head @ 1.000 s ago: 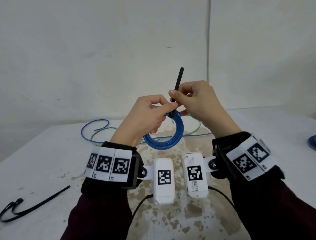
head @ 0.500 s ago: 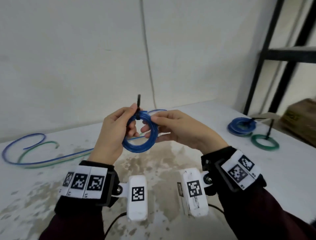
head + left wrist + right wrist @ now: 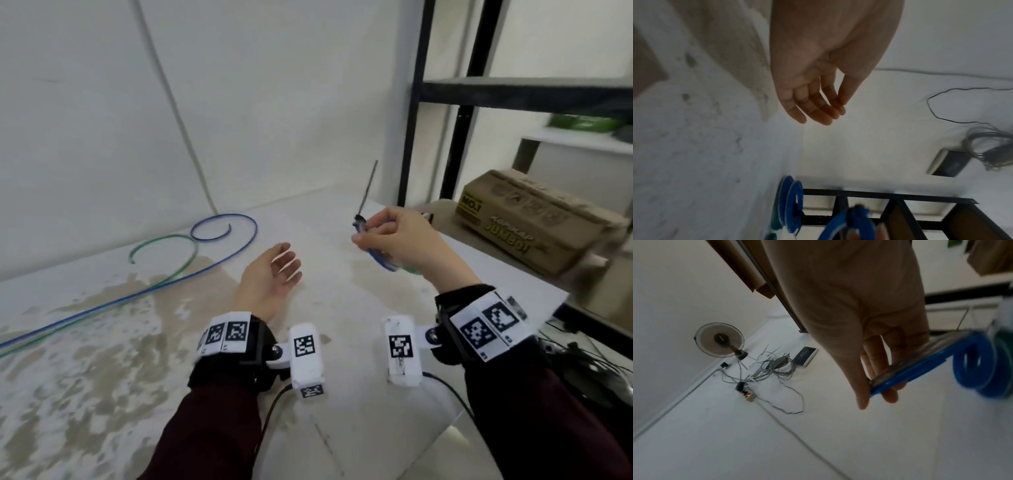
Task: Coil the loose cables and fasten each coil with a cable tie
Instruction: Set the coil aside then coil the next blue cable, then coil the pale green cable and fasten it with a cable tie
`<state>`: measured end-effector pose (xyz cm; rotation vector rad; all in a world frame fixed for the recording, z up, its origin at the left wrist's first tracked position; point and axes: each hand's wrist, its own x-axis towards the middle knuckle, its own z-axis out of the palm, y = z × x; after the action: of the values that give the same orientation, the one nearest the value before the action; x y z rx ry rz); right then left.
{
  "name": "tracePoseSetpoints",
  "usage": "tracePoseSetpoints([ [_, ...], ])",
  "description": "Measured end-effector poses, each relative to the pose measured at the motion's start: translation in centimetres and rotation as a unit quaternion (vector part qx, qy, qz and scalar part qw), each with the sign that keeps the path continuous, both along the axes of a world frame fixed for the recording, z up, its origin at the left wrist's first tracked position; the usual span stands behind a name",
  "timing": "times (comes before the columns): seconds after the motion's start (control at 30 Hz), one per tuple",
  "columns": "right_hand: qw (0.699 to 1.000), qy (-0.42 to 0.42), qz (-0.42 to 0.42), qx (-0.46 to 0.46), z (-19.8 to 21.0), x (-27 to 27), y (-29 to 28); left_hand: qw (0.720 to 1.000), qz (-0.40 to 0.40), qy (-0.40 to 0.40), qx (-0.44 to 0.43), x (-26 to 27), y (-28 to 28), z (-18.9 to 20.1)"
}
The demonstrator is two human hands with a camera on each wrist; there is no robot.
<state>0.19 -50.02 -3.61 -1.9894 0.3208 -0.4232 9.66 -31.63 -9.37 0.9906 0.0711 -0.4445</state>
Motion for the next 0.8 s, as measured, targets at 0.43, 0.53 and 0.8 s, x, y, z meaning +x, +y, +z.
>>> tracePoseSetpoints([
  [0.43, 0.933, 0.265, -0.039, -0.239, -2.1, 3.8, -7.8, 0.995, 0.021, 0.077, -0.06, 1.9, 0.4, -3.1],
  [0.53, 0.919, 0.281, -0.028, -0.276, -2.3, 3.9, -7.5, 0.995, 0.02, 0.072, -0.059, 1.9, 0.5, -3.2],
  [0.8, 0.903, 0.311, -0.052, -0.292, -2.5, 3.9, -7.7, 0.996, 0.021, 0.068, -0.059, 1.8, 0.7, -3.3],
])
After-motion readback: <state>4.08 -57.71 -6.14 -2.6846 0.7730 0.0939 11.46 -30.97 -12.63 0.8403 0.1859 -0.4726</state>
